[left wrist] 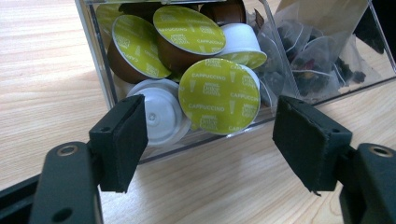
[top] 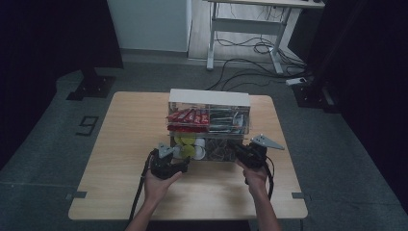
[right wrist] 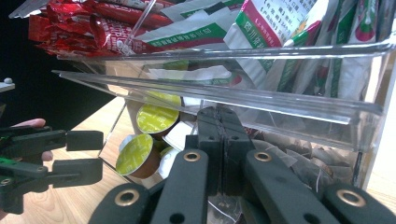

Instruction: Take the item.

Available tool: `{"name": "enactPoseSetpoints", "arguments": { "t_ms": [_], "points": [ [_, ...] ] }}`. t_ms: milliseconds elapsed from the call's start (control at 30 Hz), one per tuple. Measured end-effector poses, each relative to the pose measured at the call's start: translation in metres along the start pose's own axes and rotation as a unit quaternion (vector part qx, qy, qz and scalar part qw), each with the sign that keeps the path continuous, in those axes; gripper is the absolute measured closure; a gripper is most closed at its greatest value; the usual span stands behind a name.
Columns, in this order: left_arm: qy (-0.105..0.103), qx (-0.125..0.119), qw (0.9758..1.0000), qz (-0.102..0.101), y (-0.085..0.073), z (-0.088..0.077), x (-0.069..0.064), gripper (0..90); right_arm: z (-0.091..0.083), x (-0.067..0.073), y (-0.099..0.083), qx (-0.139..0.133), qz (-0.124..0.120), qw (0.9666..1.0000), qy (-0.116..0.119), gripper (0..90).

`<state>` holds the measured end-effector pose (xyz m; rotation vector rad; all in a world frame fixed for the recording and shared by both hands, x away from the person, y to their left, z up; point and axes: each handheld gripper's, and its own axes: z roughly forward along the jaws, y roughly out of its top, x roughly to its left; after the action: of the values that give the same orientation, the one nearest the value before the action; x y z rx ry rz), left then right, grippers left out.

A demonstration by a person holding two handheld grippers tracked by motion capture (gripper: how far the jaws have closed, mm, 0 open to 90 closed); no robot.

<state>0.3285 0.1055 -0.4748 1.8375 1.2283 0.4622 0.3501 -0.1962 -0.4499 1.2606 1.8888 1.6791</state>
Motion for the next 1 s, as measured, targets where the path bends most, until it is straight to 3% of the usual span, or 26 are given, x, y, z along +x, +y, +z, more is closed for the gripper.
{"name": "enactPoseSetpoints", "arguments": {
  "t_ms": [767, 1000],
  "points": [
    [0.013, -0.005, 0.9998, 0.011, 0.005, 0.022, -0.002, 27.0, 0.0, 0.001, 0.0, -0.002, 0.001, 1.0, -0.002, 88.3],
    [0.014, -0.006, 0.9996, 0.022, 0.007, 0.027, -0.008, 26.6, 0.0, 0.001, 0.0, -0.002, 0.001, 1.0, -0.002, 88.3]
  ]
}}
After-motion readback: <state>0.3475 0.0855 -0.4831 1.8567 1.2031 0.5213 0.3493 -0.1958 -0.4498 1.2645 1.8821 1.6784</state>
